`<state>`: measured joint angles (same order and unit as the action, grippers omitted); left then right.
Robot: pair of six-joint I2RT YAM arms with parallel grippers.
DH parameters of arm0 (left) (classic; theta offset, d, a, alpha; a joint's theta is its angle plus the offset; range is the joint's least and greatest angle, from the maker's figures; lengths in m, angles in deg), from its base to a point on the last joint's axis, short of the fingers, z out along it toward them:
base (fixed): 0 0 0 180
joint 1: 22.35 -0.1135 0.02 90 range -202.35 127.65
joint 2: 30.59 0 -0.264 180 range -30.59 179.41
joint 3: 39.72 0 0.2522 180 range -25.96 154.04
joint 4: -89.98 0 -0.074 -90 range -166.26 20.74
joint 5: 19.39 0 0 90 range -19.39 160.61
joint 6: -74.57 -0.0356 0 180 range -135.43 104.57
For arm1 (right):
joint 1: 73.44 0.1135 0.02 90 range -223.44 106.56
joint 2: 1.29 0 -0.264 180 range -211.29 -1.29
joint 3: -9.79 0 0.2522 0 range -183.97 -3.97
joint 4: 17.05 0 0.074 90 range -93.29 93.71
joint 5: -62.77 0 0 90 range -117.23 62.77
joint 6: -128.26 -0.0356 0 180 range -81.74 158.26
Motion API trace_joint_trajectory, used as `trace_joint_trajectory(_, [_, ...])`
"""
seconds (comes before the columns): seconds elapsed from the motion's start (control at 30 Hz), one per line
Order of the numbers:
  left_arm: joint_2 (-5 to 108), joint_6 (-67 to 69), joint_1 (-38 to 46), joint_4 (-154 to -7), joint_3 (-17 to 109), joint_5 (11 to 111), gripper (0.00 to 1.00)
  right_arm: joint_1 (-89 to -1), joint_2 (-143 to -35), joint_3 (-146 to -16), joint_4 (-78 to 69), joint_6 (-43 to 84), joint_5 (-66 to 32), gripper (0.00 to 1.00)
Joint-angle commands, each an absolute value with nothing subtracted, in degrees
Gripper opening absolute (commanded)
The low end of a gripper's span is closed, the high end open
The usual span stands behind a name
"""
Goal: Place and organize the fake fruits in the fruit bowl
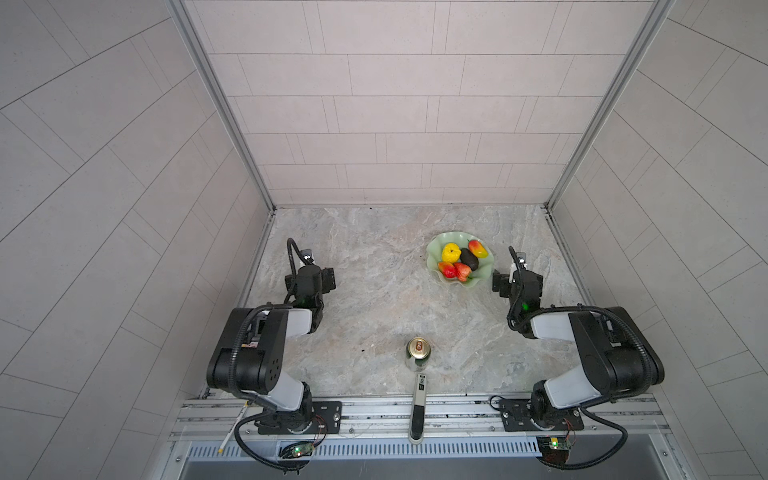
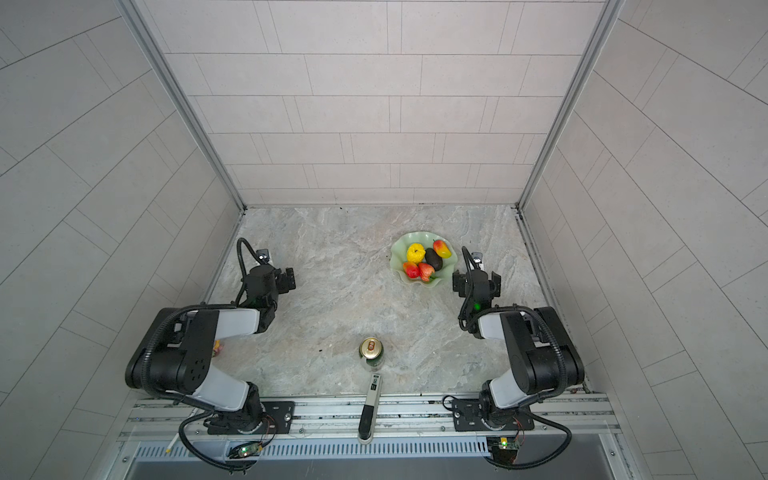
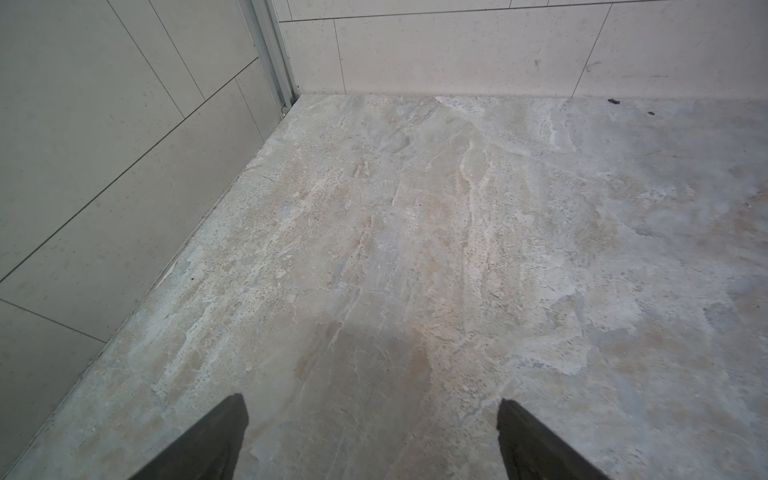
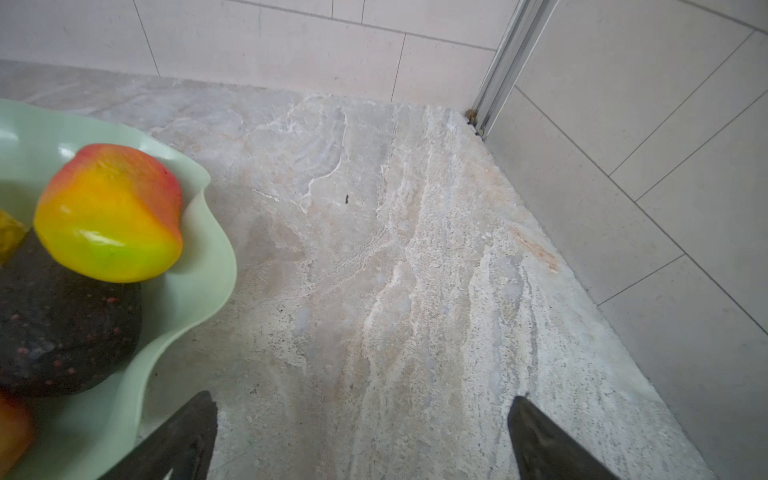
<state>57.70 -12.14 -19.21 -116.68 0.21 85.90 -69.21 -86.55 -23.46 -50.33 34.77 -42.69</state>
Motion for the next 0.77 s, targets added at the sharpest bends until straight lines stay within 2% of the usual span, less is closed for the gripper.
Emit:
trace_joint_trajectory(0.0, [57.2, -12.4, -19.0, -117.6, -0.1, 86.7, 1.00, -69.0, -84.6, -18.2, -60.9, 34.4, -43.7, 1.00])
trace_joint_trajectory(0.1, [57.1, -12.4, -19.0, -117.6, -0.1, 86.6, 1.00, -69.0, -85.6, -20.5, -57.4, 34.5, -43.6, 1.00])
trace_joint_trajectory(0.23, [57.1, -12.4, -19.0, -117.6, -0.1, 86.7, 1.00, -69.1, -88.1, -29.1, -44.0, 34.1, -44.2, 1.00])
trace_joint_trajectory(0.73, [57.1, -12.4, -19.0, -117.6, -0.1, 86.7, 1.00, -69.2, -88.0, -28.8, -44.9, 34.0, -44.5, 1.00])
